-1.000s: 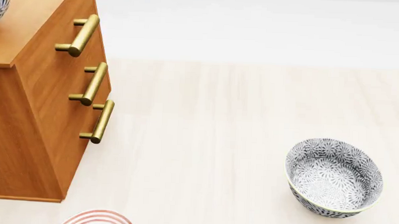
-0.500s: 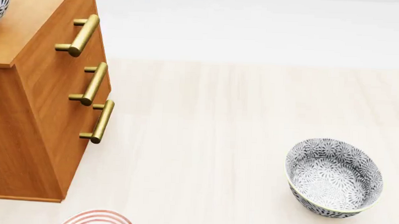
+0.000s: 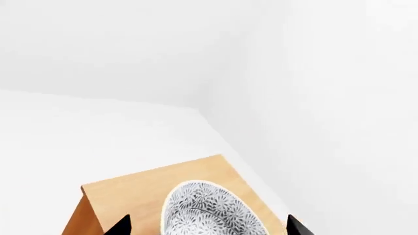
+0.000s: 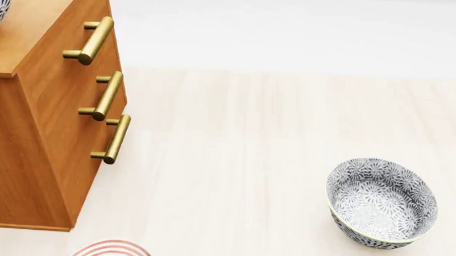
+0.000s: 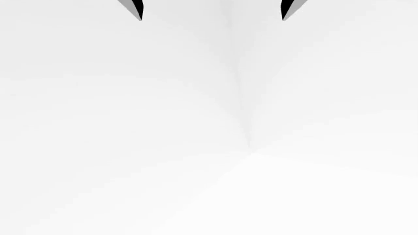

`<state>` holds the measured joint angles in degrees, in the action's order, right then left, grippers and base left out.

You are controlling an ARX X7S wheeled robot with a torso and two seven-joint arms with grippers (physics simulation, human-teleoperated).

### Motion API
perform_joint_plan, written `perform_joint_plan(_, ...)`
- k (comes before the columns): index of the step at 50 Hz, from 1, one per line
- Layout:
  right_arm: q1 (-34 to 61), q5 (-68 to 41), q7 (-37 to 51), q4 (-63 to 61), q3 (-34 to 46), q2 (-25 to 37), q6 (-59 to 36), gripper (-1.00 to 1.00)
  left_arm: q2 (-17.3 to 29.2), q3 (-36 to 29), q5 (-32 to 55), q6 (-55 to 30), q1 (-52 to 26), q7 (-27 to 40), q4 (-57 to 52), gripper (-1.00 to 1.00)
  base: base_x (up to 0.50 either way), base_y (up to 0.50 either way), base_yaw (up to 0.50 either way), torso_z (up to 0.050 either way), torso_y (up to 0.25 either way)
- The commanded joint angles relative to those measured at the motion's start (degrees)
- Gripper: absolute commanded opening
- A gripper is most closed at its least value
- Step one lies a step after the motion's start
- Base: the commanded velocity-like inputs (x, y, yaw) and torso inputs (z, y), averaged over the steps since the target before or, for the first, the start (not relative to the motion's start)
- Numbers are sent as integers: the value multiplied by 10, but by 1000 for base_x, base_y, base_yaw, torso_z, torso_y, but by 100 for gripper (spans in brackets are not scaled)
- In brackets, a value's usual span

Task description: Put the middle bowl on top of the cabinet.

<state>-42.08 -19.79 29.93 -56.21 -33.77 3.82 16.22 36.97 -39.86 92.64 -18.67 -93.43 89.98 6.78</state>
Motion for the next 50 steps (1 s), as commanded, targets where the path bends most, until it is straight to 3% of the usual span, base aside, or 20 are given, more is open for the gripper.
perform_joint_plan(1, -12, 13, -19, -3, -14, -10, 10, 100, 30, 13, -7, 10, 52, -8, -170, 100, 0, 0, 0, 0, 0)
perform_joint_plan(16, -19, 3, -34, -3, -27, -24, 20, 100, 79, 16, -65, 36, 143, -1, -342, 100, 0, 0, 0, 0, 0)
perform_joint_plan(19, -21, 0, -38, -3, -30, -27, 22, 100, 70, 64, -103, -1, 185, 0, -377, 100, 0, 0, 0, 0, 0)
perform_joint_plan(26, -25, -6, -44, -4, -36, -32, 26, 100, 70, 88, -170, -34, 232, -1, -461, 100, 0, 0, 0, 0, 0)
perform_joint_plan(42, -24, -2, -43, -7, -33, -31, 23, 100, 103, 50, -348, -51, 338, -35, -609, 100, 0, 0, 0, 0, 0)
perform_joint_plan(50, -24, 0, -43, -7, -32, -31, 22, 100, 114, 0, -488, 0, 461, -73, -636, 100, 0, 0, 0, 0, 0)
